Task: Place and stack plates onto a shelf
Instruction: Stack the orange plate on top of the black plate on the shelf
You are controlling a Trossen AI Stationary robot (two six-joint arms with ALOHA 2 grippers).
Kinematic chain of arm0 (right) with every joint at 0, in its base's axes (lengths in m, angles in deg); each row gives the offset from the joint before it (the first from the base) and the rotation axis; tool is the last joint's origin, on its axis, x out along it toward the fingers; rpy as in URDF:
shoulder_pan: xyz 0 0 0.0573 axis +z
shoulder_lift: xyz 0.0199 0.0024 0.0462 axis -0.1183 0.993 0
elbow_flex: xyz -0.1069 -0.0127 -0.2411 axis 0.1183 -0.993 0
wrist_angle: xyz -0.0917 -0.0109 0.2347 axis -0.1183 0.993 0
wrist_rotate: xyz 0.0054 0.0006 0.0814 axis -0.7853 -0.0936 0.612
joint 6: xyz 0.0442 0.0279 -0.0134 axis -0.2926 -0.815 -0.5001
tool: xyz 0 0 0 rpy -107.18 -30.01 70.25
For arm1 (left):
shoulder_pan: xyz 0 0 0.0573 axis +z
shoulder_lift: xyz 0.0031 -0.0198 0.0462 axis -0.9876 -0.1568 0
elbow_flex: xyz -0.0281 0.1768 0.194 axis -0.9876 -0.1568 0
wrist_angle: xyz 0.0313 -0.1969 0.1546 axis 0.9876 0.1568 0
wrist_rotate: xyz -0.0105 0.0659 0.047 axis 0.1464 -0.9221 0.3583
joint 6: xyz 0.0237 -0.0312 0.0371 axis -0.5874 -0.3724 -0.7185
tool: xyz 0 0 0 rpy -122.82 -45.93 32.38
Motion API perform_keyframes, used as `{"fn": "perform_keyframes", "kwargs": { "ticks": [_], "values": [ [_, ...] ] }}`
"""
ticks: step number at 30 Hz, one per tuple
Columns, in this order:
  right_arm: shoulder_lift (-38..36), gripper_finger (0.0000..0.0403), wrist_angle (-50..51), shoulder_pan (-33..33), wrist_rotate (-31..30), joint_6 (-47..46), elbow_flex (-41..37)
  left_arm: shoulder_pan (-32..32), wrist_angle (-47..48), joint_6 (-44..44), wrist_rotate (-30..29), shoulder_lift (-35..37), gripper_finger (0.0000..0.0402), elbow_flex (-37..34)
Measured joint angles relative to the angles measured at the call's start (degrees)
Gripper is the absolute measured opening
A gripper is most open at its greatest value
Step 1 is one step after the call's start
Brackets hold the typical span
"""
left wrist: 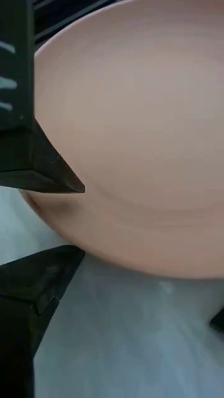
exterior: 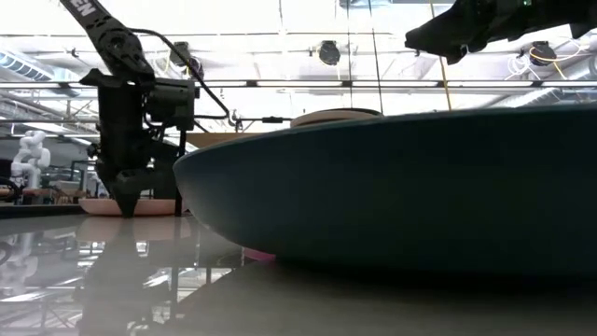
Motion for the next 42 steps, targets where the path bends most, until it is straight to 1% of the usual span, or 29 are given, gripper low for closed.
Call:
{"fn": "perform_keyframes", "kwargs": {
  "ticks": [3,7,9,11,15,16,20,23,25,26,28,30,32,34,36,37,40,42],
  "values": [
    [-0.02,0.0121,0.0,0.0,0.0,0.01,0.0,-0.88,-0.05,-0.15,-0.3,0.14,0.0132,-0.1],
    [-0.02,0.0121,0.0,0.0,0.0,0.0,0.0,-1.99,0.37,-0.04,0.06,1.0,0.0057,-0.21],
    [-0.02,0.0121,0.0,0.0,0.0,-0.24,0.0,-2.46,3.03,0.8,-0.69,1.89,0.0023,-0.11],
    [0.0,0.0121,0.0,0.0,0.0,-0.43,0.0,-3.14,6.15,3.31,-1.45,3.31,0.0015,0.99],
    [0.0,0.0121,-0.03,0.0,0.0,-0.44,0.02,-5.98,16.21,10.94,-3.48,6.58,0.0012,4.2],
    [0.0,0.0121,-0.03,0.0,0.0,-0.45,0.02,-6.88,18.13,12.52,-4.94,7.66,0.0012,5.73],
    [0.0,0.0121,-0.05,0.0,0.0,-0.45,0.02,-9.78,27.09,17.37,-13.95,11.1,0.0012,11.65],
    [-0.02,0.0121,-0.07,0.0,-0.02,-0.67,0.02,-11.18,31.16,17.46,-21.75,12.93,0.0012,17.78],
    [-0.02,0.0121,-0.12,0.0,-0.02,-0.81,0.02,-12.21,32.72,15.96,-25.98,12.99,0.0012,21.98],
    [-0.01,0.0121,-0.32,0.0,-0.06,-0.87,0.02,-12.83,32.02,13.74,-27.45,12.99,0.0012,24.28],
    [0.17,0.0121,-1.93,0.0,-0.13,-0.87,0.02,-14.0,27.74,5.73,-30.03,12.63,0.0012,28.47],
    [0.33,0.0121,-4.43,-0.02,-0.11,-0.68,0.02,-14.74,19.82,-4.86,-30.56,12.04,0.0012,31.87],
    [0.5,0.0121,-6.29,-0.02,-0.09,-0.54,0.02,-15.01,9.36,-16.47,-30.06,11.49,0.0012,34.47],
    [0.5,0.0121,-6.91,-0.02,-0.09,-0.55,0.04,-15.0,-1.83,-27.69,-26.97,11.01,0.0012,36.08],
    [0.5,0.0121,-6.92,0.0,-0.07,-0.56,0.04,-14.7,-11.98,-36.9,-21.61,10.51,0.0012,37.03],
    [0.5,0.0121,-6.79,0.01,-0.07,-0.7,0.04,-14.44,-15.41,-40.06,-18.97,10.21,0.0012,37.27],
    [-0.89,0.0121,-4.6,0.68,-0.07,0.08,0.02,-13.58,-24.33,-45.64,-12.17,7.98,0.0012,38.77],
    [-2.57,0.0121,-4.73,1.24,-0.07,0.95,0.02,-13.28,-24.41,-47.18,-11.06,5.86,0.0012,39.99]
  ]
}}
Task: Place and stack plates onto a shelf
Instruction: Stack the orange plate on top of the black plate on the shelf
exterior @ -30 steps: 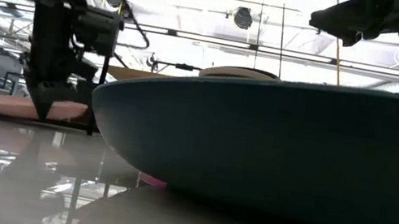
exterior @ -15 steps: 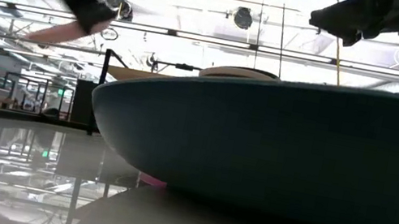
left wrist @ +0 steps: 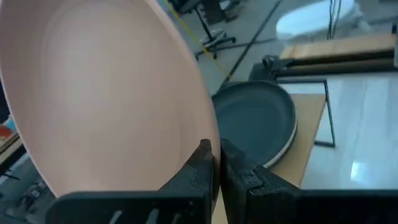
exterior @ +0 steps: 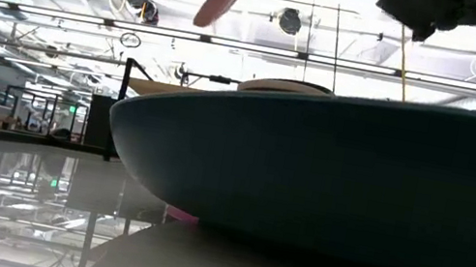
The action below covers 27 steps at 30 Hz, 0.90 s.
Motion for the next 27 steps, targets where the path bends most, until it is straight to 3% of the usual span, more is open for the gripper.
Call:
{"fn": "perform_keyframes", "kwargs": {
  "ticks": [6,15,27],
  "values": [
    [-6.03,0.0121,0.42,1.46,-0.08,0.17,0.0,1.06,-0.78,-6.47,5.75,-10.26,0.0012,5.74],
    [-7.82,0.0121,2.31,2.47,-0.15,0.34,0.01,3.36,-1.89,-10.4,13.94,-24.55,0.0012,13.3],
    [-7.6,0.0121,3.22,2.45,-0.06,0.21,0.0,5.44,-2.26,-10.76,14.63,-29.43,0.0043,15.55]
  ]
}}
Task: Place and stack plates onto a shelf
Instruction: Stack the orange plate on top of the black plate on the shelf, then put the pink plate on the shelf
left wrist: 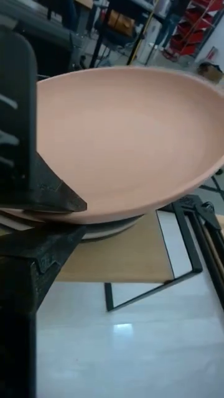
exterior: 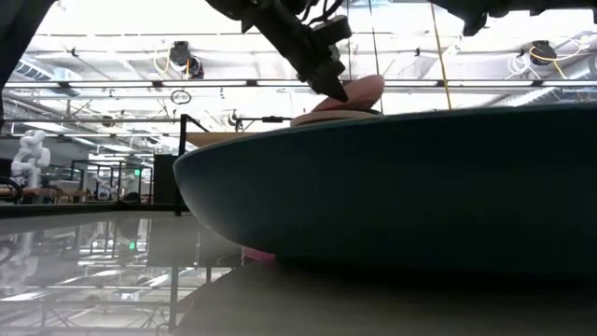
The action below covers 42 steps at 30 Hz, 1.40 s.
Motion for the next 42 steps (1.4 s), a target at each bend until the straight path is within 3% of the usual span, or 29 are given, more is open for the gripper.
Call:
{"fn": "perform_keyframes", "kwargs": {
  "ticks": [5,16,21,27,30,34,42],
  "values": [
    [0.04,0.0121,0.2,0.0,0.02,-0.02,0.0,0.38,1.81,2.19,-0.24,0.19,0.0065,0.0],
    [0.85,0.0121,0.63,0.0,0.04,-0.07,0.0,-3.35,10.62,8.66,-2.17,3.44,0.0188,-0.13],
    [1.46,0.0121,0.63,0.0,0.04,-0.07,0.0,-5.79,10.62,8.2,-7.67,10.33,0.0199,-0.04],
    [2.36,0.0121,0.99,0.0,0.13,-1.16,0.0,-9.6,13.74,15.8,-9.92,21.15,0.02,-0.58],
    [2.91,0.0121,1.54,0.0,0.19,-1.58,0.0,-11.75,11.67,16.58,-12.22,26.87,0.02,-5.68],
    [3.88,0.0121,1.59,0.0,0.2,-1.79,0.0,-12.92,2.61,19.16,-14.05,34.47,0.02,-18.17],
    [9.37,0.0121,1.47,0.0,3.0,-1.65,0.0,-12.94,-29.98,25.73,-9.01,45.13,0.02,-48.09]
  ]
}}
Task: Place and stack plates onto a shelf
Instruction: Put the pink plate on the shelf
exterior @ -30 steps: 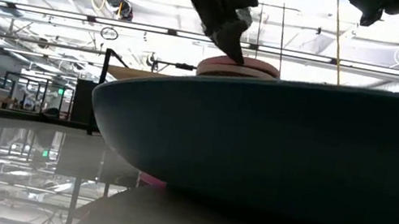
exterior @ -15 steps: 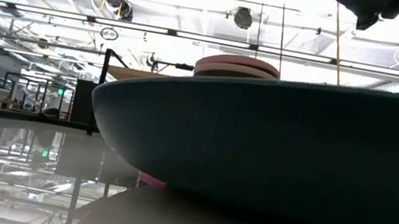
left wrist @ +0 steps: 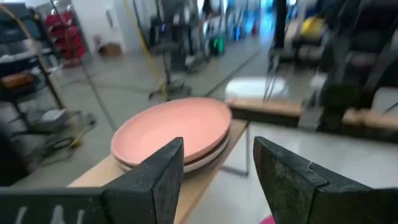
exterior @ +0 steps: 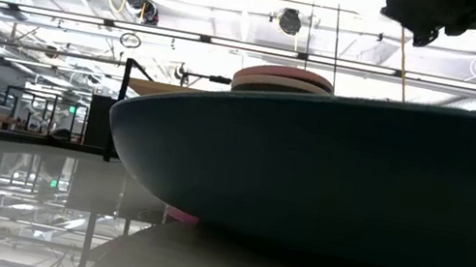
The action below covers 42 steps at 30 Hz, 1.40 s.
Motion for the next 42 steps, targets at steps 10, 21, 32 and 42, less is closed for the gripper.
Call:
{"fn": "perform_keyframes", "kwargs": {
  "ticks": [10,21,32,42],
  "values": [
    [17.42,0.0121,3.38,0.04,3.34,-4.37,3.03,0.38,-17.98,-2.81,0.62,1.49,0.02,-10.84],
    [41.22,0.0121,11.54,0.02,12.72,0.18,17.46,1.09,-16.56,-4.23,1.1,1.49,0.02,-10.86],
    [48.74,0.0121,23.73,3.29,10.26,5.07,17.86,0.93,-15.7,-3.67,1.15,1.49,0.02,-10.86],
    [50.0,0.0121,20.18,4.52,2.75,12.44,17.85,0.93,-14.83,-1.85,1.21,1.47,0.02,-10.86]
  ]
}}
